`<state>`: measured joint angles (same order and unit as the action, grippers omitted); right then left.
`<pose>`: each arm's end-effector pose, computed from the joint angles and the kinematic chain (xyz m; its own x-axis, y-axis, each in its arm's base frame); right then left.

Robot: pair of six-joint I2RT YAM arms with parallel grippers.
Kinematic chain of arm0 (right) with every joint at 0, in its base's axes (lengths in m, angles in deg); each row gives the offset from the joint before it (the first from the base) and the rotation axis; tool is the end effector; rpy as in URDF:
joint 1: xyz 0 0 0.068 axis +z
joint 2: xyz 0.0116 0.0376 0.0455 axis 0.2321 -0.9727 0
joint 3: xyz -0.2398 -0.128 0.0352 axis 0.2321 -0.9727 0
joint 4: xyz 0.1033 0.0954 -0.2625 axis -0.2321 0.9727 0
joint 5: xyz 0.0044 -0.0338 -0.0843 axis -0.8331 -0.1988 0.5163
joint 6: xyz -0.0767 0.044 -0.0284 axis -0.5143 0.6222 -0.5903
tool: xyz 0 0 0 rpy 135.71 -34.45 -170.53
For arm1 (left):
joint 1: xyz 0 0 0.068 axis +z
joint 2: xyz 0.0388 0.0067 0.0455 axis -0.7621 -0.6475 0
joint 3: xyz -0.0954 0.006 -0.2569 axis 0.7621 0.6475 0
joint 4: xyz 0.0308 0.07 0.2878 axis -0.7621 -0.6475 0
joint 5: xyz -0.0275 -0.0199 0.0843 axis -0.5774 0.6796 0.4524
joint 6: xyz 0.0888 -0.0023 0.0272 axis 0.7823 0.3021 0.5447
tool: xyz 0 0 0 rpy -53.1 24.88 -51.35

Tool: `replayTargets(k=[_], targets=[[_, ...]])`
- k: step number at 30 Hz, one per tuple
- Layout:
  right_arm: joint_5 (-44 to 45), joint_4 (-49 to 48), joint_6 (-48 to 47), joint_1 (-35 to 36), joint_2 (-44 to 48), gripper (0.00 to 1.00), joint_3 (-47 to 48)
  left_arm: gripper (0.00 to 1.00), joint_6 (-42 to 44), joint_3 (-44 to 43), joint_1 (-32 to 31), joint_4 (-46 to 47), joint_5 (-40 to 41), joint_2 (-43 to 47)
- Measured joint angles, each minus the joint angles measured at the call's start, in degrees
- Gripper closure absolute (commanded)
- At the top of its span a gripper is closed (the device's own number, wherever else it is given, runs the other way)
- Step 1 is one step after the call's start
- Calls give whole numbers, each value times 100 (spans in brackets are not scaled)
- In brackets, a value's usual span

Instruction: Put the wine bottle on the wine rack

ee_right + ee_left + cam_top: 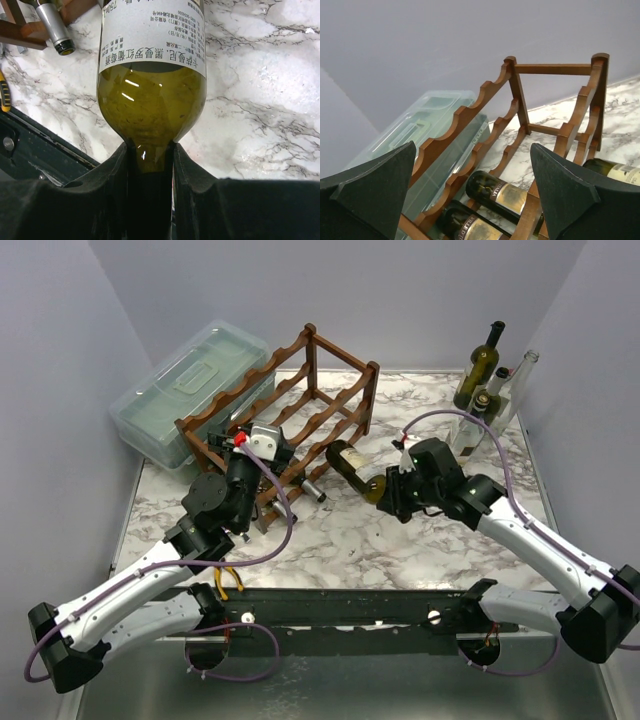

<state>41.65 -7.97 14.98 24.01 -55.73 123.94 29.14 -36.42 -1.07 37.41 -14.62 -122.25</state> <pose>0.2353 0.1889 0.2560 -0.7478 -0.1491 -0.6470 -0.4253 0.8559 0.2943 0.2032 -0.1675 0.3964 0.2498 0.2541 -0.9344 0.1403 0.9453 0.2945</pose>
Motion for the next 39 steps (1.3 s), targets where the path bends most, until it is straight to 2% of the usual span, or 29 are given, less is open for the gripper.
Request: replayTargets(k=[8, 15, 26, 39], targets=[[-151, -361, 24, -2, -505, 99, 0, 3, 48, 74, 15, 243, 289, 46], [-299, -809, -24, -4, -584, 99, -216, 4, 50, 105, 15, 295, 330, 98], [-354, -2719, -400, -4, -1126, 99, -944, 5, 46, 142, 15, 341, 374, 153], [-339, -5029, -1547, -15, -2616, 99, -981, 6, -57, 181, 15, 380, 389, 282]])
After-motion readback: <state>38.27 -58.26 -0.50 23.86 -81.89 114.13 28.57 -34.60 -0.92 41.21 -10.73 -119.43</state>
